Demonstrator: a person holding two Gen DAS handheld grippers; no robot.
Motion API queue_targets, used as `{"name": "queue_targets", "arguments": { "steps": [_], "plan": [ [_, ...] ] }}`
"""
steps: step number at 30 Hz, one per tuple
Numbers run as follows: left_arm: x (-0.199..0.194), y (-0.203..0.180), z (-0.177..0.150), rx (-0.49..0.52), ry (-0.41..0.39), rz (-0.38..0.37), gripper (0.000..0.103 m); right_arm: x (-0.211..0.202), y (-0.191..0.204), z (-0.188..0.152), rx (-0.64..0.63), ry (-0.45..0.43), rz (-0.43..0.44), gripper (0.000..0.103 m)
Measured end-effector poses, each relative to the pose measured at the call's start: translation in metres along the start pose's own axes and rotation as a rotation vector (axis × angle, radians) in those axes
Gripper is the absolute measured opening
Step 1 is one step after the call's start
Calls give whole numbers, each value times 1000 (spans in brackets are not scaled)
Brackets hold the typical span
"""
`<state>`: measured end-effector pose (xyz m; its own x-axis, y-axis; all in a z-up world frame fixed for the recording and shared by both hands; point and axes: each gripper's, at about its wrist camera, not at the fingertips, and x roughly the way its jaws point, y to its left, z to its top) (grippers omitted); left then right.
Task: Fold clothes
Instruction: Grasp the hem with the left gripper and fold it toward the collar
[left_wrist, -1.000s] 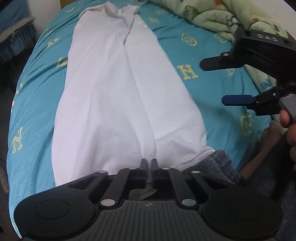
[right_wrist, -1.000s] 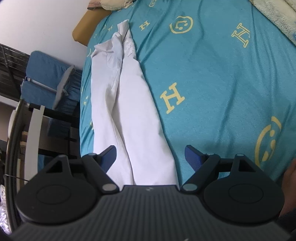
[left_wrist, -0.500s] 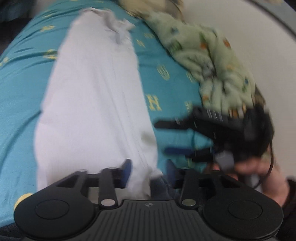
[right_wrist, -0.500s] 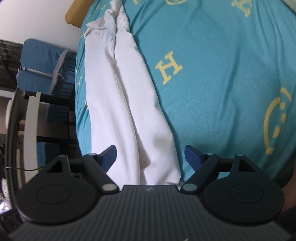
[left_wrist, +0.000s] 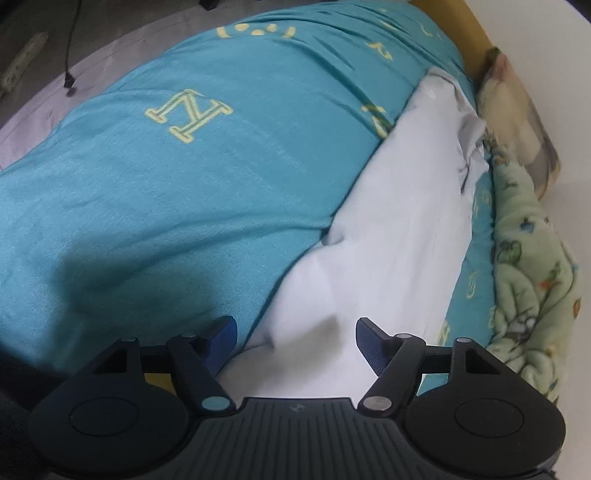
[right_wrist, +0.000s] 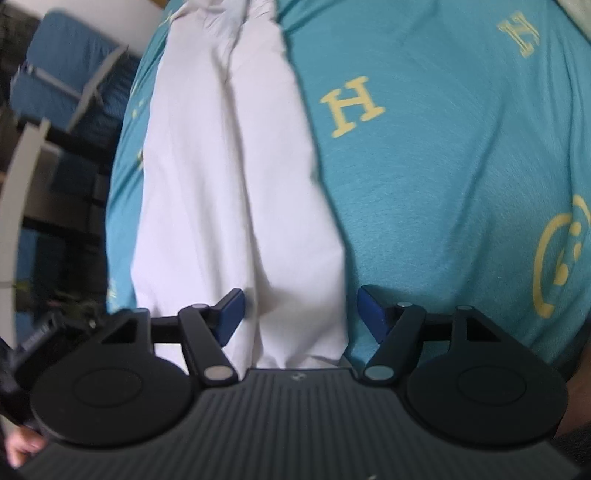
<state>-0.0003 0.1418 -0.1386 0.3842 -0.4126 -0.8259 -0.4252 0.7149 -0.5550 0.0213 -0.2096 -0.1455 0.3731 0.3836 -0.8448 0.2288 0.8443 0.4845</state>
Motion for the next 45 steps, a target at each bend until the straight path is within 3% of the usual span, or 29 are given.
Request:
{"name": "queue_targets", "arguments": {
  "steps": [3, 4, 5, 6, 7, 8, 9, 16, 22, 26, 34, 39, 45],
  "plan": [
    [3, -16, -20, 121, 33, 58, 68, 5, 17, -17, -59, 13, -3, 67],
    [4, -20, -25, 148, 45, 74, 60, 4, 22, -23, -67, 7, -12, 63],
    [5, -21, -29, 164, 55, 92, 51, 3, 24, -28, -64, 3, -14, 54],
    [3, -22, -31, 161, 54, 98, 29, 1, 25, -32, -60, -2, -15, 38],
    [0, -21, -32, 145, 44, 94, 13, -1, 27, -36, -56, -6, -17, 31],
    [-2, -20, -33, 128, 34, 90, 12, -2, 28, -41, -52, -11, -18, 19],
    [-5, -18, -34, 111, 24, 86, 7, -7, 27, -41, -34, -27, 2, 15],
    [-64, -32, -40, -28, -77, -182, 6, -72, 16, -21, 99, -192, 201, 12],
    [-127, -74, -47, -8, -163, -311, 5, -153, 27, -12, 88, -360, 315, 12],
    [-155, -90, -80, 27, -188, -340, 5, -184, 17, -33, 102, -420, 338, 11],
    [-158, -63, -137, 22, -155, -358, 5, -186, -27, -80, 202, -388, 326, 11],
    [-139, -43, -125, -16, -192, -313, 4, -191, -34, -86, 239, -423, 293, 6],
    [-119, -66, -70, -35, -186, -338, 4, -181, -30, -31, 243, -467, 288, 6]
  ]
}}
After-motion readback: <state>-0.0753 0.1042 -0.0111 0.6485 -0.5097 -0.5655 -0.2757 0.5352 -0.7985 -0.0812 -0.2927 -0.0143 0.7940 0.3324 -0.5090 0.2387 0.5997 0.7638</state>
